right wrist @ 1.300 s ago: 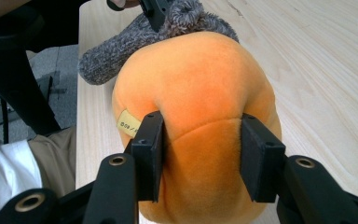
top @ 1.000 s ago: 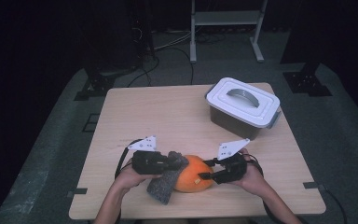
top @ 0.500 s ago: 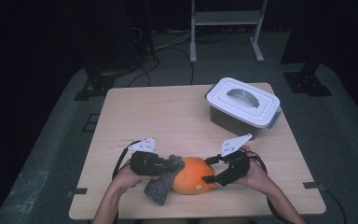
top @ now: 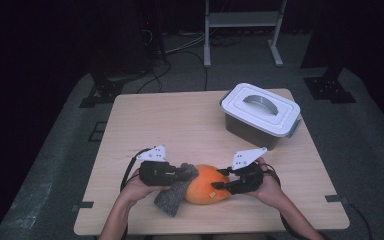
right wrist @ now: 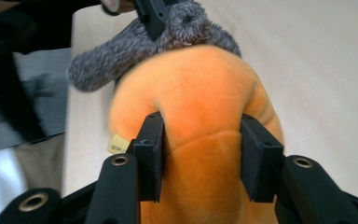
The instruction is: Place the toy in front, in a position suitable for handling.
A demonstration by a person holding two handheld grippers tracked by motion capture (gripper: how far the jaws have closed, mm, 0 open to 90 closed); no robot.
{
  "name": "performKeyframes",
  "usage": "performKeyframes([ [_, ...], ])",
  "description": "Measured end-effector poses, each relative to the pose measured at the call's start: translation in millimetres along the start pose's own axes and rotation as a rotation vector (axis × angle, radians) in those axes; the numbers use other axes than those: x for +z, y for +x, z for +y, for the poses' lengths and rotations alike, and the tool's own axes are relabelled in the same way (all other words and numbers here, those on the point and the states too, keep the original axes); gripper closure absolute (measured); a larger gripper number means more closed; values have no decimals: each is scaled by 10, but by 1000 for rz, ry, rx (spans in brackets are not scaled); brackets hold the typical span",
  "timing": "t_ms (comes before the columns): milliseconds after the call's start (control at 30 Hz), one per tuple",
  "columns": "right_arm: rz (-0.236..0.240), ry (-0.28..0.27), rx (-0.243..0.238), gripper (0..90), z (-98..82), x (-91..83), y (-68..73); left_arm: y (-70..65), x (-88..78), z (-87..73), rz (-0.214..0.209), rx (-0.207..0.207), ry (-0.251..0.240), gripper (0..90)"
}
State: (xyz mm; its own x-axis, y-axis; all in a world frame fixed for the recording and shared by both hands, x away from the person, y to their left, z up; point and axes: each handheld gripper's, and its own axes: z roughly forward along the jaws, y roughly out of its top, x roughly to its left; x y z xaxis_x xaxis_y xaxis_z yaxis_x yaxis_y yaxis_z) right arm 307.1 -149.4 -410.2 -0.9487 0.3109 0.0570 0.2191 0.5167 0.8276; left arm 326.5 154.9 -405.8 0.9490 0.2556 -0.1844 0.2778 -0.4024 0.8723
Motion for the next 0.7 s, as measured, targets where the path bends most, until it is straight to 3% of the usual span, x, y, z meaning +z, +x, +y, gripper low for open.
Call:
performKeyframes([
  [67, -20, -17, -19, 555, 32, 0, 14, -23, 14, 37, 6, 12, -8, 775],
  [133, -16, 1, -23, 552, 23, 37, 6, -23, 48, 30, 13, 18, 20, 774],
  [300, 2, 50, -39, 550, -43, 41, -14, 30, 81, -71, -9, -18, 26, 774],
  [500, 42, 66, -13, 525, -168, -47, -61, 130, 67, -216, -10, -71, 58, 772],
  [700, 59, 75, -8, 516, -177, -41, -70, 125, 66, -202, -9, -68, 56, 774],
])
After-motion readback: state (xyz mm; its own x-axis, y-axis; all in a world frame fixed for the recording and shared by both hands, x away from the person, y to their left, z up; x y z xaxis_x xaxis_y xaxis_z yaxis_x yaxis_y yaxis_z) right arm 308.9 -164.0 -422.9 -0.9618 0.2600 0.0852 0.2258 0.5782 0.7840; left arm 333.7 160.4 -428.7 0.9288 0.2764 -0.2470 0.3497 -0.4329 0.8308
